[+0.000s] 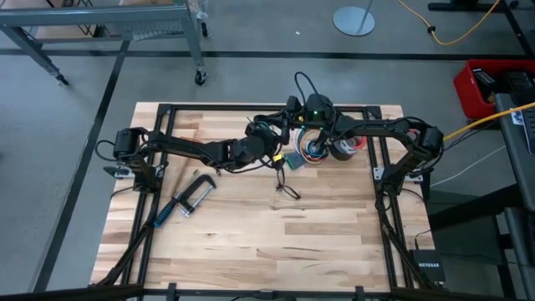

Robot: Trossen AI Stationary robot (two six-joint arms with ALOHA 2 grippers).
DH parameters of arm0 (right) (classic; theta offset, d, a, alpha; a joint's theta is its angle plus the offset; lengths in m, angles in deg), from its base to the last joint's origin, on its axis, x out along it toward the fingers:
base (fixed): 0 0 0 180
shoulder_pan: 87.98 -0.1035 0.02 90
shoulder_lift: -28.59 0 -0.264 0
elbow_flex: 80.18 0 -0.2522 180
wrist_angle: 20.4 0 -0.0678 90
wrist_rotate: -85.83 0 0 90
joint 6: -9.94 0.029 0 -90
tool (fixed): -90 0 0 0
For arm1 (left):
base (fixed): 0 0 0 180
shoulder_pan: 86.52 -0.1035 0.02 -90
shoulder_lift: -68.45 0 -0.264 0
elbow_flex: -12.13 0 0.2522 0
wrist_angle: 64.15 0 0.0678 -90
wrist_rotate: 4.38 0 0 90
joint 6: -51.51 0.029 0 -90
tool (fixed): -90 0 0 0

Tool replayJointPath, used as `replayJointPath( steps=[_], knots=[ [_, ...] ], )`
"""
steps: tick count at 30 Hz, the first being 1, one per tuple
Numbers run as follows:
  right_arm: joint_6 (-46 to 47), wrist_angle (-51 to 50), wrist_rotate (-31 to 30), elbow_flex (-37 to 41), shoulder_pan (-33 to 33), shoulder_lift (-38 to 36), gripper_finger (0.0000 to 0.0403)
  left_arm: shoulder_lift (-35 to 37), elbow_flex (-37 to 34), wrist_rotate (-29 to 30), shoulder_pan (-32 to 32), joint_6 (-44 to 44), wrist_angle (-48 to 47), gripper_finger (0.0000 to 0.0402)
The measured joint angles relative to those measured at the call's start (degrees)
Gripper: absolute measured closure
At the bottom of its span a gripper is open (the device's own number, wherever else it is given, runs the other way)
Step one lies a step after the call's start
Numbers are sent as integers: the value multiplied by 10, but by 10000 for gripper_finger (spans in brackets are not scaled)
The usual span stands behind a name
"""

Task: Coil cords
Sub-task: Coil the green wire on the black spool

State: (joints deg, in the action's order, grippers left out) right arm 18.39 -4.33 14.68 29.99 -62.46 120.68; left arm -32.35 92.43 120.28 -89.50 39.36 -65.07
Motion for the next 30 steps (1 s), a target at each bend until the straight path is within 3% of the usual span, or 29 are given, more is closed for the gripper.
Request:
replayJointPath(
  steps=[9, 20, 24, 30],
  knots=[
    [14, 59, -3, -1, 0, 0, 400, 0, 0, -11, 12, 32, -5, 401],
    [20, 73, 27, -1, 9, 0, 400, 0, 1, 11, 19, 18, -89, 401],
    [25, 72, 69, -1, 29, 0, 400, 0, 1, 47, 27, 20, -131, 401],
    [49, 70, 159, -1, 63, 0, 400, 0, 1, 148, 41, 53, -183, 395]
  ],
)
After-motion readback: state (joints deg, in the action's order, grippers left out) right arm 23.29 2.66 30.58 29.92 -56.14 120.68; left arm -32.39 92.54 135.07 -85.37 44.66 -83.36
